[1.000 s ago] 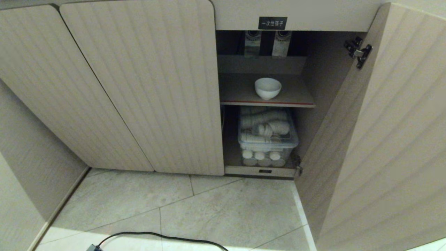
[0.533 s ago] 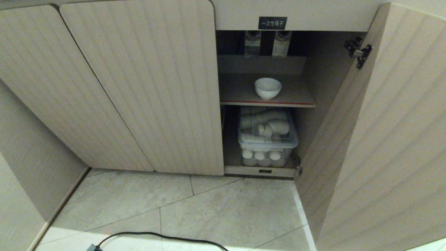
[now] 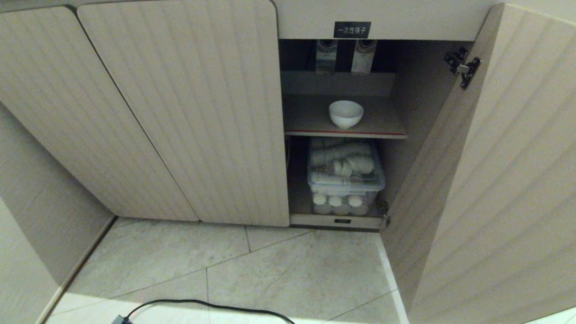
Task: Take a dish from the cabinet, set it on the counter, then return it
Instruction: Take the bowl from the cabinet
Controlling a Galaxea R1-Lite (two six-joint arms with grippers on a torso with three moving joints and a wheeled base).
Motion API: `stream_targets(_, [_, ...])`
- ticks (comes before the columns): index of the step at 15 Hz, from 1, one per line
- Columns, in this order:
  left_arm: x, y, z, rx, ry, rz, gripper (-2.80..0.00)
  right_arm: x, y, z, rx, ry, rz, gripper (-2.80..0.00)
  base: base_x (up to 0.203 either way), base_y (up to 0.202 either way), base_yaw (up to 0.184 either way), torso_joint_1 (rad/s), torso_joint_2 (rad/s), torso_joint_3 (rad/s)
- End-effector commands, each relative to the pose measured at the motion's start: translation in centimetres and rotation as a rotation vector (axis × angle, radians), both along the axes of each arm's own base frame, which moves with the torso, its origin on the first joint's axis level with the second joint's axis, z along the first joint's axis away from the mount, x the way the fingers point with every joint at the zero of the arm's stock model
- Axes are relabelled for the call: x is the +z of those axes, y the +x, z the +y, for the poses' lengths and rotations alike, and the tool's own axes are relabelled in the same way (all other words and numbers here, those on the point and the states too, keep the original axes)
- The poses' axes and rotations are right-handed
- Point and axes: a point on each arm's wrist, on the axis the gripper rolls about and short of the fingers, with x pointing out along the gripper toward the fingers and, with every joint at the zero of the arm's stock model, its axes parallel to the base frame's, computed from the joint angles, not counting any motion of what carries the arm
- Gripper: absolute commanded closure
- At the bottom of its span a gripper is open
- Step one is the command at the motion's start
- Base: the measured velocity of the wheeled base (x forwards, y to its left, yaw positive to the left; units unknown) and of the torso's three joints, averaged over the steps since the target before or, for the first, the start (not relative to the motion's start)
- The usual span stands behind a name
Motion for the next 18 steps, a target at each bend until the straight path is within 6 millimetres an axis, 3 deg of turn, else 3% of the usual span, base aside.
stream_targets(1, [-0.02, 0.0, 0.0, 0.0, 0.0, 0.0, 0.0, 0.0, 0.01, 0.0, 0.0, 0.0, 0.001, 0.0, 0.0, 0.0, 0.0, 0.0, 0.0, 0.0])
stream_targets(18, [-0.02, 0.0, 0.0, 0.002, -0.002, 0.0, 0.0, 0.0, 0.01, 0.0, 0.001, -0.001, 0.001, 0.0, 0.0, 0.0, 0.0, 0.0, 0.0, 0.0])
